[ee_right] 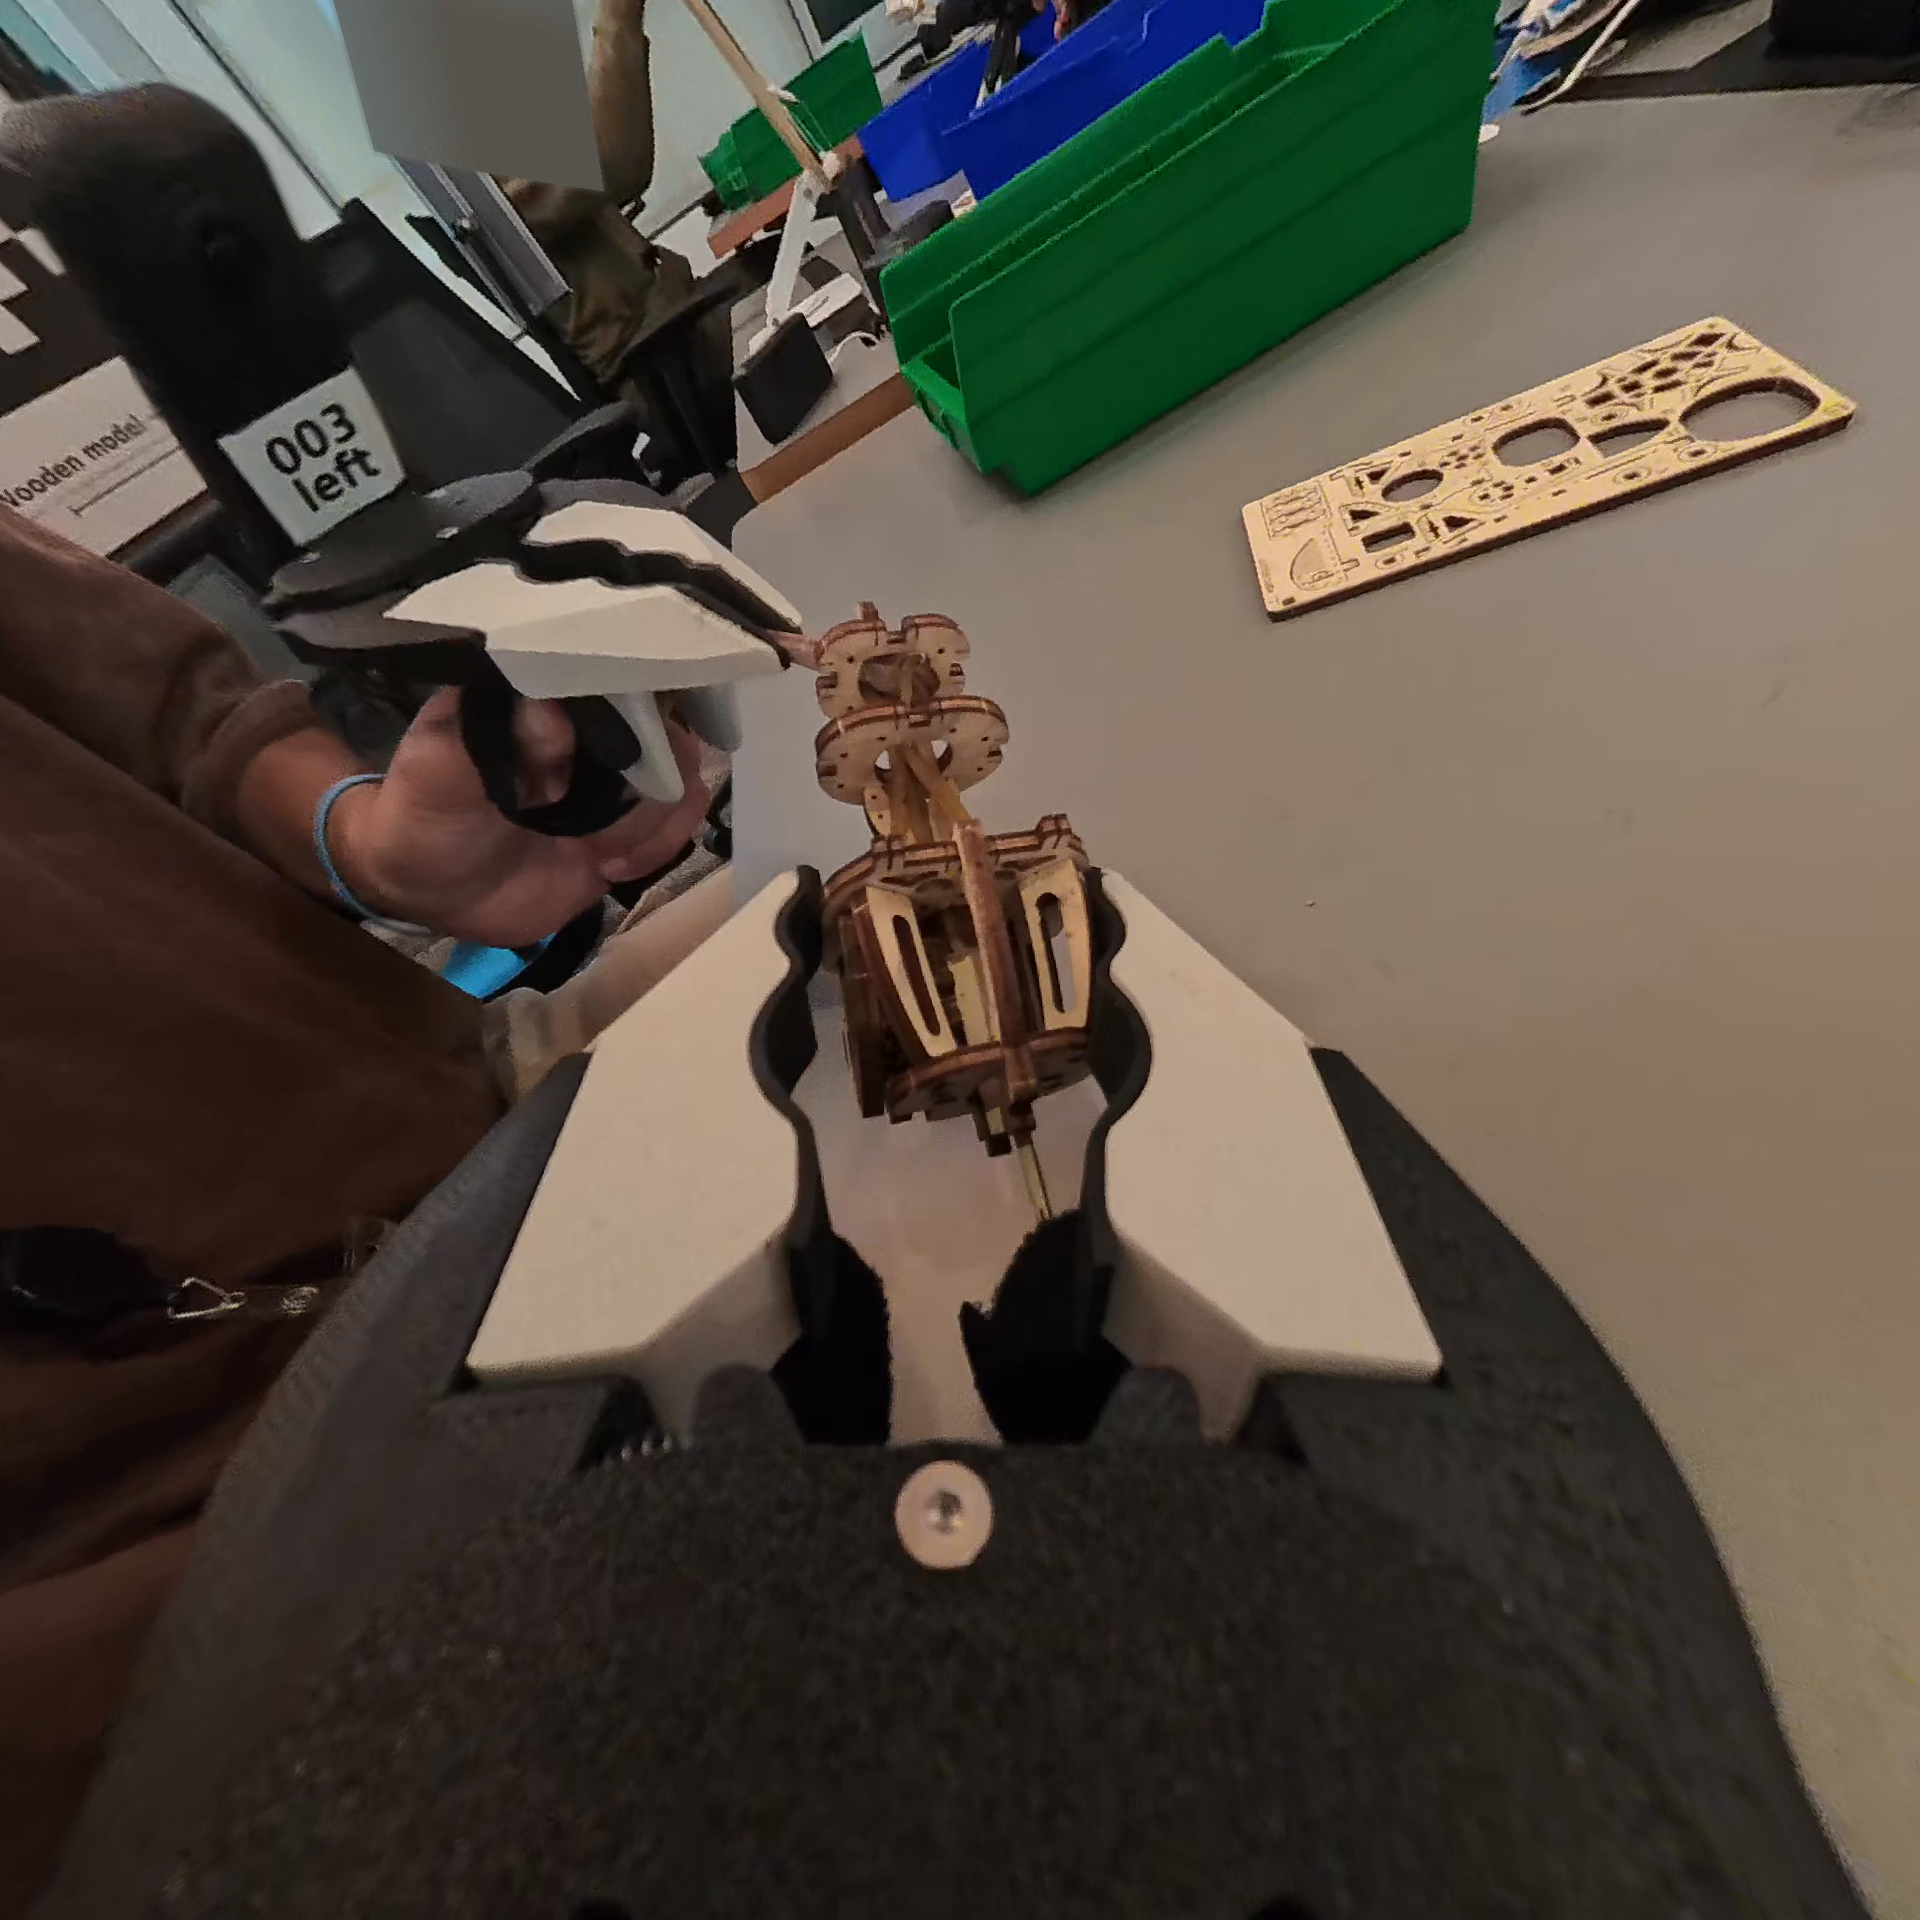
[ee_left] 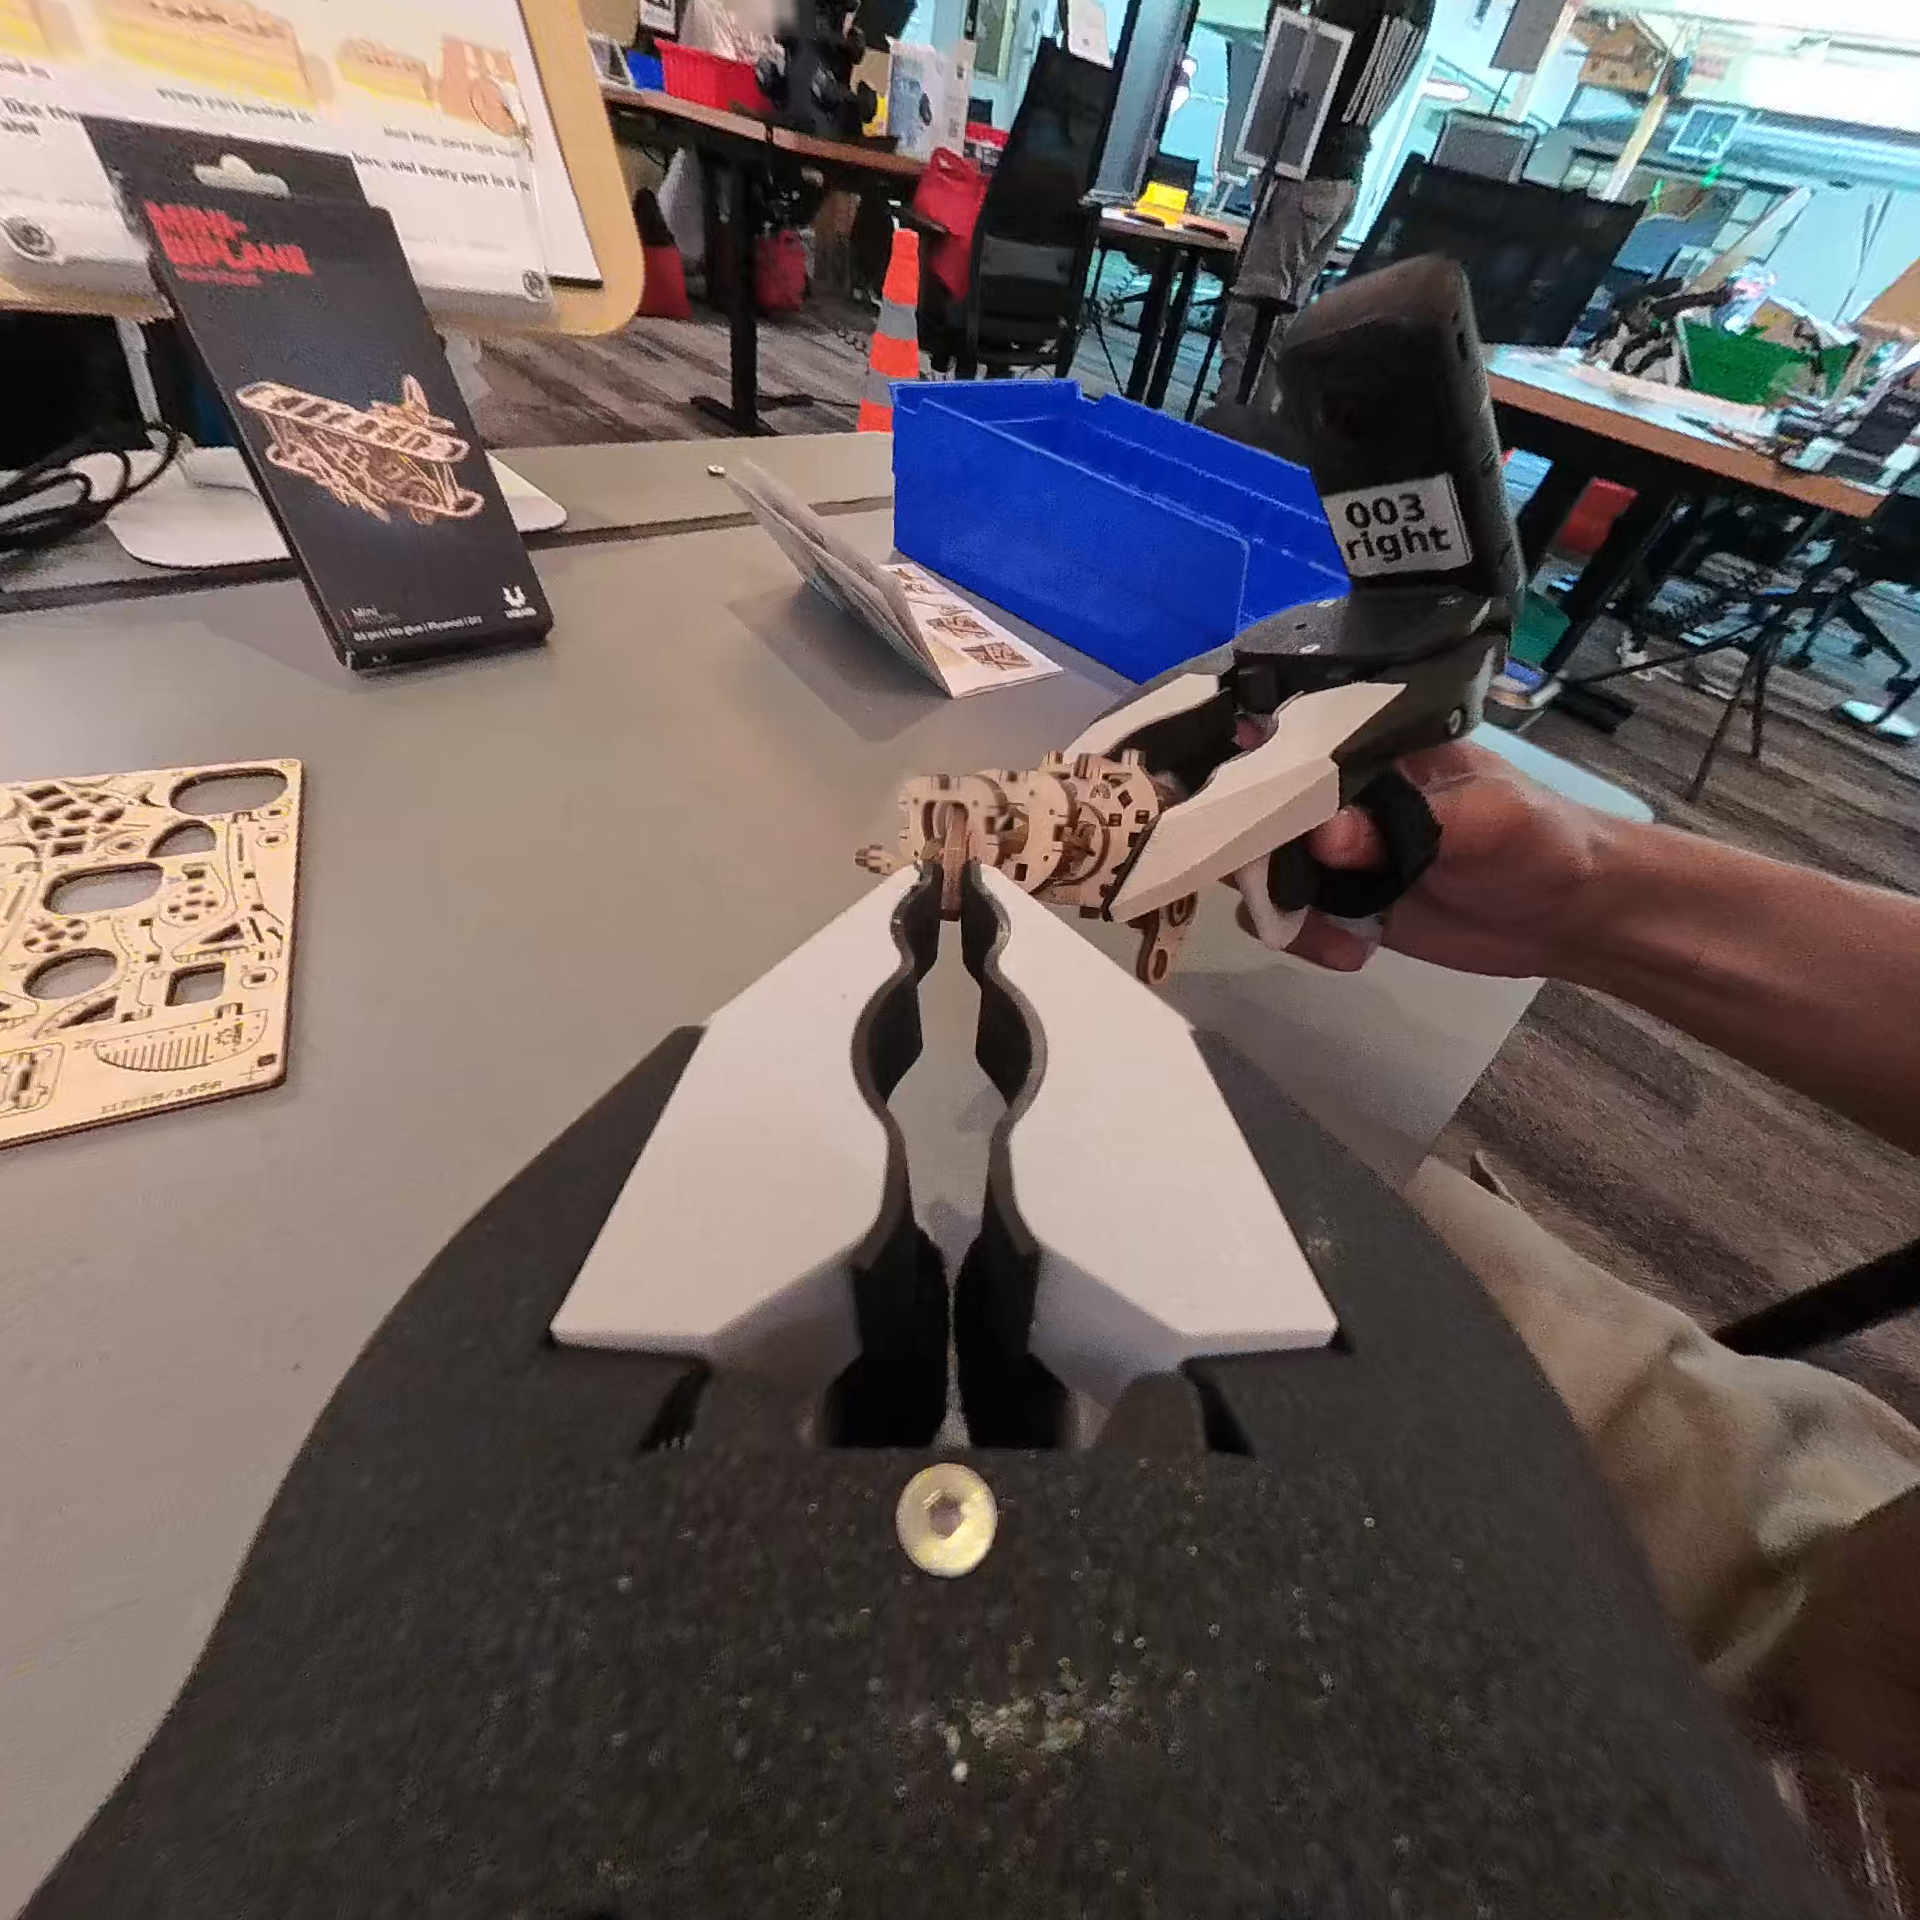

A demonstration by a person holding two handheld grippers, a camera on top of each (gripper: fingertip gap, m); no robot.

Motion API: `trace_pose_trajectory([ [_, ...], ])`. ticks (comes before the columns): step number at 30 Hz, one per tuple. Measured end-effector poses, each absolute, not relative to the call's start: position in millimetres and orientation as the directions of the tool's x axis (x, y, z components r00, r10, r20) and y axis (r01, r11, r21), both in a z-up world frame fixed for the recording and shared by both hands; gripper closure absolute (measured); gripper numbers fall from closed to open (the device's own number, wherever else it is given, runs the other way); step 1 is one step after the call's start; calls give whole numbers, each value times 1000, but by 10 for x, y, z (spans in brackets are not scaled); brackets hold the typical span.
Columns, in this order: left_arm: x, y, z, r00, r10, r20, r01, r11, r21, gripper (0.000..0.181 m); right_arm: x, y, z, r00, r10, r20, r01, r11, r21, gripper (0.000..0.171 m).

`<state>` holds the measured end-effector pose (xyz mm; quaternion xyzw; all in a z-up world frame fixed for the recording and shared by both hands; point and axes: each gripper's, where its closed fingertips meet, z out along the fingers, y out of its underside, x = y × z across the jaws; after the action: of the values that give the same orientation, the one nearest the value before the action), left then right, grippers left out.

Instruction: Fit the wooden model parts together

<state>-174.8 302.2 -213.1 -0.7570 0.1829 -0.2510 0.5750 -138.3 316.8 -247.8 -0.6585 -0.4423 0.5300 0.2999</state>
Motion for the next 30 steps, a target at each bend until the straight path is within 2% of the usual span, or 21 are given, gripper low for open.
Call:
trace_pose_trajectory([
  [6,-1705,3030,-2269,814,-581,-14,-178,-226,-958,181,-1310,3208,-2518,125,934,-334,345,-356,-868,122],
  [11,-1698,3013,-2579,773,-631,-62,-307,-287,-908,180,-1241,3207,-2651,150,973,-178,474,-229,-850,122],
  [16,-1715,3006,-2844,732,-670,-122,-459,-352,-816,180,-1214,3189,-2775,148,984,-96,560,-164,-812,122],
  [20,-1730,2961,-3080,701,-701,-130,-564,-433,-703,181,-1234,3172,-2739,142,985,-97,553,-160,-818,122],
  [22,-1672,2991,-2904,708,-691,-149,-515,-360,-777,181,-1220,3178,-2757,142,985,-101,563,-164,-810,122],
  [25,-1697,2947,-3027,683,-709,-176,-590,-393,-705,181,-1184,3203,-2788,150,985,-90,575,-161,-802,122],
  [30,-1834,3000,-2892,646,-678,-351,-666,-275,-693,179,-1163,3202,-2809,145,985,-95,584,-163,-795,121],
])
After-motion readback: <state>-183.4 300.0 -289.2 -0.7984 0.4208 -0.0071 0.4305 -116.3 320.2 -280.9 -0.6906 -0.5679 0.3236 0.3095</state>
